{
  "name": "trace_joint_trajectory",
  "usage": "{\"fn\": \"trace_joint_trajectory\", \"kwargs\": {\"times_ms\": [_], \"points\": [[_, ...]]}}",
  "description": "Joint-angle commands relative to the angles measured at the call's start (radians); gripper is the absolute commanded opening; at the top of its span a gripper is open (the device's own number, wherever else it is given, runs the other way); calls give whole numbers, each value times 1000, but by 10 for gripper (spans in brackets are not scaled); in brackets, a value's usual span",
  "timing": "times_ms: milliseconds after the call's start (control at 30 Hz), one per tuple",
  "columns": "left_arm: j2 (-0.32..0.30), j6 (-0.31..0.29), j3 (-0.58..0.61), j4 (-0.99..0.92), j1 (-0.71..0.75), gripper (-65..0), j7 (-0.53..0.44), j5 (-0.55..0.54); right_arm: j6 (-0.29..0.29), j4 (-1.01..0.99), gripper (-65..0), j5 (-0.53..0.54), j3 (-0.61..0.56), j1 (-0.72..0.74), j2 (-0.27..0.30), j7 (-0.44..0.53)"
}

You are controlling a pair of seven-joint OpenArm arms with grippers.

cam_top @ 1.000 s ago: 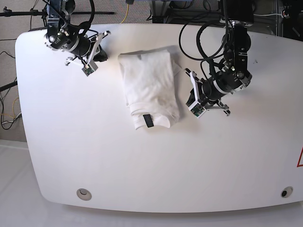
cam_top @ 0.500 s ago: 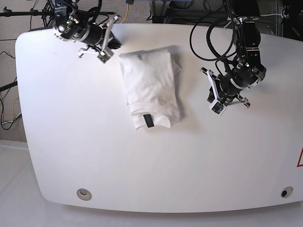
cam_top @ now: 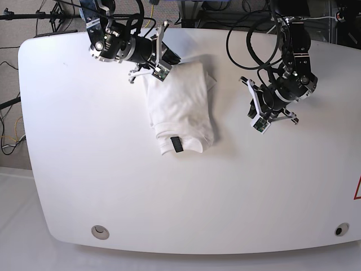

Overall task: Fold the T-shirt properly
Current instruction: 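Press the bundle's collar end down with the right gripper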

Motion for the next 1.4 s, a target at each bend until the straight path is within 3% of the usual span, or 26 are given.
{"fn": "trace_joint_trajectory", "kwargs": {"times_ms": [0,433,1367], "points": [[-3,-1,-1,22,-9,-650,-18,-12,6,-12,-650,16,-19,43,1,15],[-4,-1,-3,22,-9,-650,-18,-12,6,-181,-650,17,-159,260,-20,-36],[-24,-1,-3,22,-9,-650,-16,-12,6,-476,-650,14,-162,537,-126,-33]]}}
